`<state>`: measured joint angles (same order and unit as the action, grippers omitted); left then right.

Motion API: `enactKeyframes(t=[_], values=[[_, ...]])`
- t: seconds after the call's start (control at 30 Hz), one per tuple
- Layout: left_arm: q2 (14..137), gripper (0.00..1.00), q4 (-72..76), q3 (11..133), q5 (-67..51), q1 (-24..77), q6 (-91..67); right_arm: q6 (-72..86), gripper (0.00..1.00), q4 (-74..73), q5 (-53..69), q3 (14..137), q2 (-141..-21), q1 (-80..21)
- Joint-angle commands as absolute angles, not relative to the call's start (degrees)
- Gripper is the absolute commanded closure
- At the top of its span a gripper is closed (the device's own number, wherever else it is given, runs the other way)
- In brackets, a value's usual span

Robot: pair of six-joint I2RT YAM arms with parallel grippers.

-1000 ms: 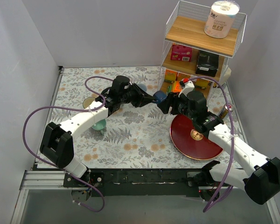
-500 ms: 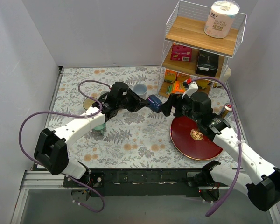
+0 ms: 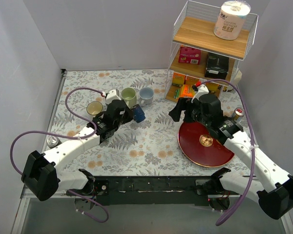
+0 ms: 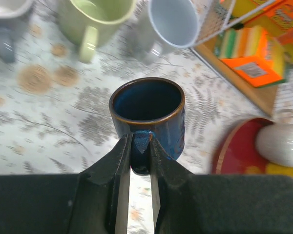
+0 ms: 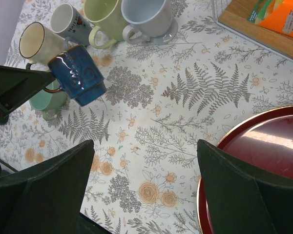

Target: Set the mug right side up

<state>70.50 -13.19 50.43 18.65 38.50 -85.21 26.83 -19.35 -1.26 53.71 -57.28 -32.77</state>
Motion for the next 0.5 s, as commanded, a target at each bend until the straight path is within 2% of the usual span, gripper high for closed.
enactKeyframes(t=[0.0, 0.33, 0.47], values=[[67.1, 1.00, -6.9, 48.7, 32.6, 39.0, -71.1, 27.5, 0.07, -20.6, -1.6, 56.5, -58.4, -32.9], [71.4, 1.00, -0.4, 43.4, 48.5, 39.6, -64.3, 29.4, 0.08, -21.1, -0.6, 56.3, -59.8, -31.9], [71.5, 1.00, 6.8, 39.7, 49.8, 40.0, -60.0, 30.1, 0.08, -21.7, -0.4, 56.1, -59.9, -31.1]])
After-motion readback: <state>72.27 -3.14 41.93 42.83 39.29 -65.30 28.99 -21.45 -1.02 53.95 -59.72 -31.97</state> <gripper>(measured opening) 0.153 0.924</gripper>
